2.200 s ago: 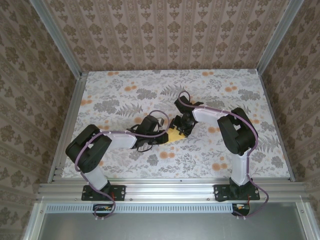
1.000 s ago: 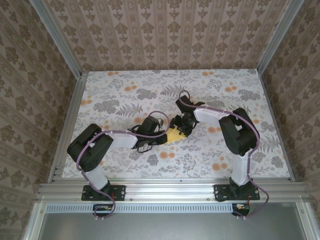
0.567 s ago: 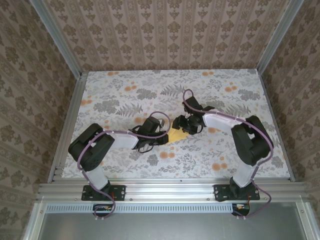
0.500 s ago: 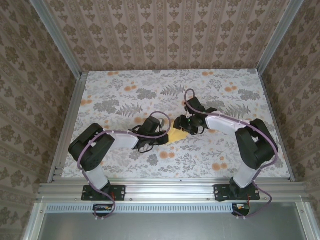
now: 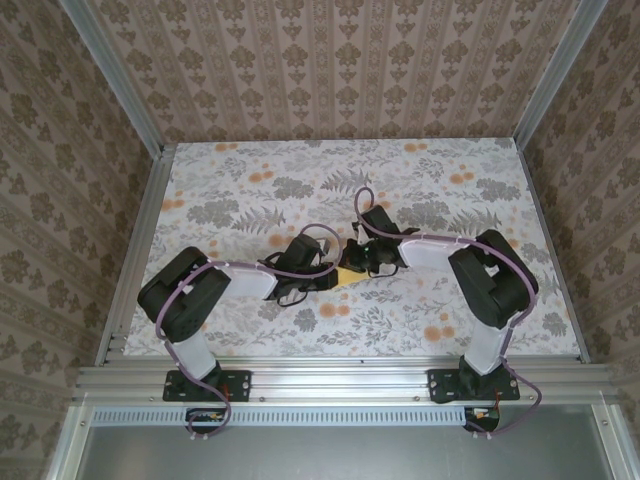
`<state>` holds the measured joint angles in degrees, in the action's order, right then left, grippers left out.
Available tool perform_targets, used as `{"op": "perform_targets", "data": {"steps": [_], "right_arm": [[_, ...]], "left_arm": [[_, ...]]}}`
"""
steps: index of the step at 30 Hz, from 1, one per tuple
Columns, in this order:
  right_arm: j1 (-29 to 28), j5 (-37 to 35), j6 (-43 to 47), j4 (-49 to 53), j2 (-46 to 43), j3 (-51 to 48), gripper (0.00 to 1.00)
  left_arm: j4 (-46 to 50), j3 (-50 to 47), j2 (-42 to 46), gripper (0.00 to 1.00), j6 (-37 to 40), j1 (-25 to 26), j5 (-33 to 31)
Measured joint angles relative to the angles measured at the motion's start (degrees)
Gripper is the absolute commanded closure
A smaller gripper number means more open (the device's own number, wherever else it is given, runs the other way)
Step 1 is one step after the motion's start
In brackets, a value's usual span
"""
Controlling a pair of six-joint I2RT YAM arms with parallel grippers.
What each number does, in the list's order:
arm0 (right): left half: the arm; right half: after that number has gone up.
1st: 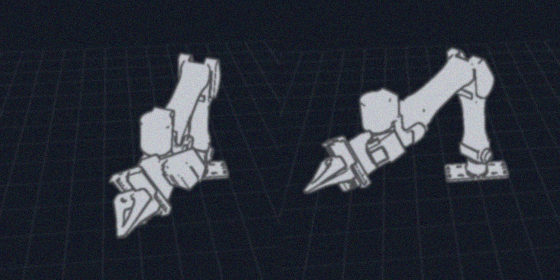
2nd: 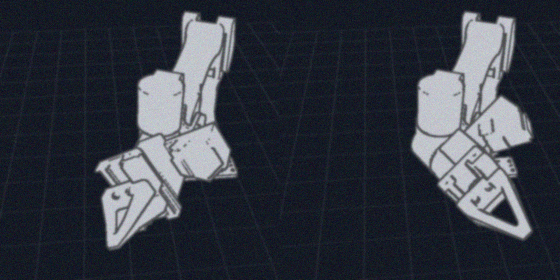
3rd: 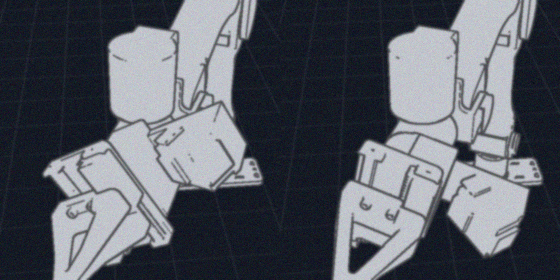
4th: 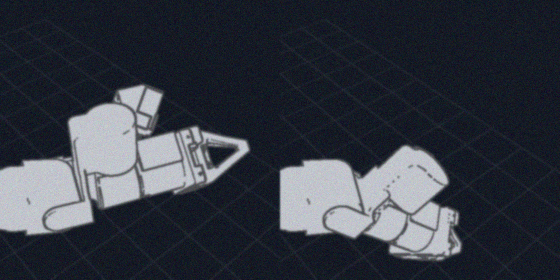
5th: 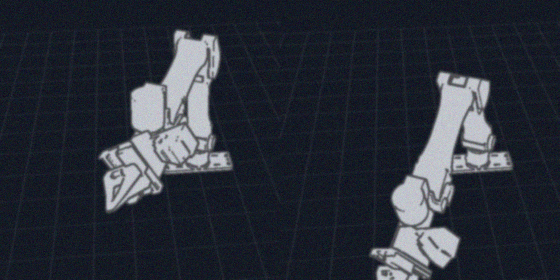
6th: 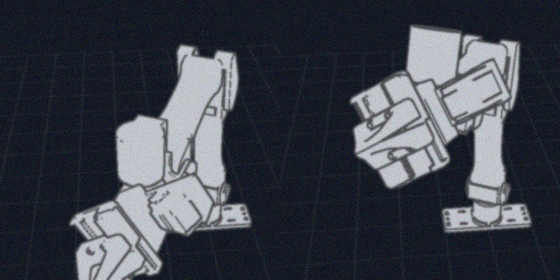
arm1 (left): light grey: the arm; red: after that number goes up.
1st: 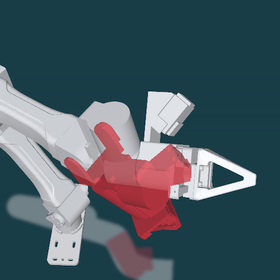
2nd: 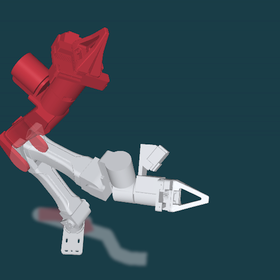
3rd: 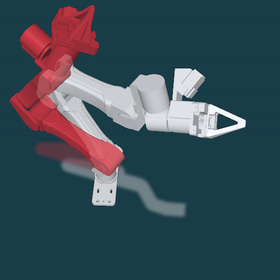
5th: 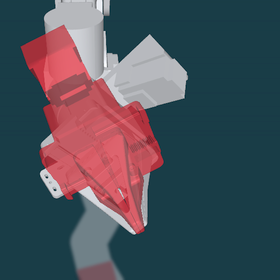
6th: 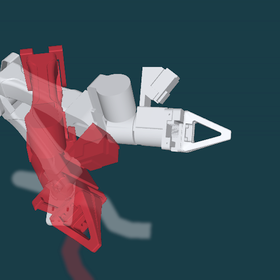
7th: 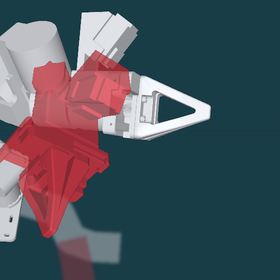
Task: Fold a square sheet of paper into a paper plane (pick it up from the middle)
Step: Fourth fold the wing at the center of the table.
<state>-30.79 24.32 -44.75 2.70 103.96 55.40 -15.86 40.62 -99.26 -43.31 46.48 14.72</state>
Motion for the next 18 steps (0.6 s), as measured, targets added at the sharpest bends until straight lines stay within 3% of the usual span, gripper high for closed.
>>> {"op": "perform_targets", "data": {"steps": [18], "right_arm": [[2.8, 7.3, 0.7, -6.0, 4.9, -1.6, 0.98]], "left_arm": [[0.1, -0.2, 0.2, 1.0, 0.0, 0.1, -0.2]]}}
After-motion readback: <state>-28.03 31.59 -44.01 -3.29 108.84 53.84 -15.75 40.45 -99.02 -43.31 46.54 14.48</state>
